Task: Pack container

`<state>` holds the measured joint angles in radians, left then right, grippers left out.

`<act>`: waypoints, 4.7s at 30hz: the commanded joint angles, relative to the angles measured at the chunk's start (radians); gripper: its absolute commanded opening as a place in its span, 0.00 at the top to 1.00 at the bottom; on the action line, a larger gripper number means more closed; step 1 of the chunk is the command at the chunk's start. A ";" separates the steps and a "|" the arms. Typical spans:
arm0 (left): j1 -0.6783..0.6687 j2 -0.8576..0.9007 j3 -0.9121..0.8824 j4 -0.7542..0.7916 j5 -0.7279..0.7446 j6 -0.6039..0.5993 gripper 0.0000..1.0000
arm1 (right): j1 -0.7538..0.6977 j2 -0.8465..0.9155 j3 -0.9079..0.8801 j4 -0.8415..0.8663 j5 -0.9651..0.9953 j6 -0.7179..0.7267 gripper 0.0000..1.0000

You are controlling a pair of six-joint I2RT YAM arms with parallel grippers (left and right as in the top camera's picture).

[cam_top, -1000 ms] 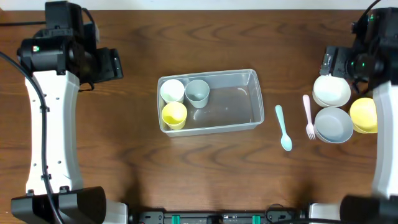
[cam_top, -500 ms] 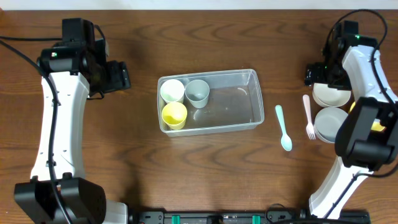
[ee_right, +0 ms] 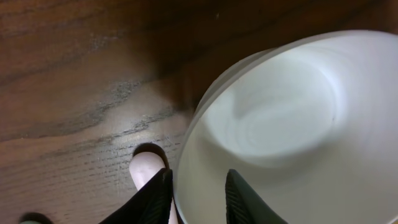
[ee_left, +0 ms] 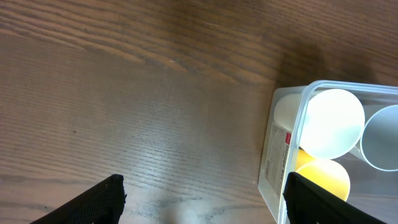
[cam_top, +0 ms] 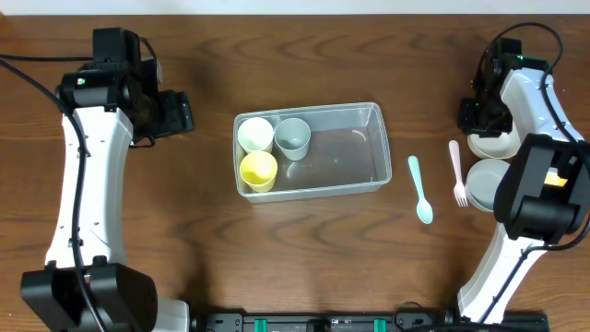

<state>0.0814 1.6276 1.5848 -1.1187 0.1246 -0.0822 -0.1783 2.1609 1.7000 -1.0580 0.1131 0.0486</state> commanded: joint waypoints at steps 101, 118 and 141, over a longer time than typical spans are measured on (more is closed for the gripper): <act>0.002 -0.019 -0.006 -0.021 -0.001 -0.009 0.18 | 0.727 -0.212 -0.110 0.094 -0.074 -0.142 0.39; 0.002 -0.019 -0.006 -0.020 0.000 -0.009 0.18 | 0.216 -0.628 0.119 -0.224 0.026 0.499 0.01; 0.002 -0.019 -0.006 -0.036 -0.001 -0.009 0.17 | -0.031 -0.514 -0.589 0.146 -0.039 0.469 0.01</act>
<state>0.0814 1.6268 1.5841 -1.1488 0.1246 -0.0822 -0.1963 1.6047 1.1343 -0.9276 0.0780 0.5385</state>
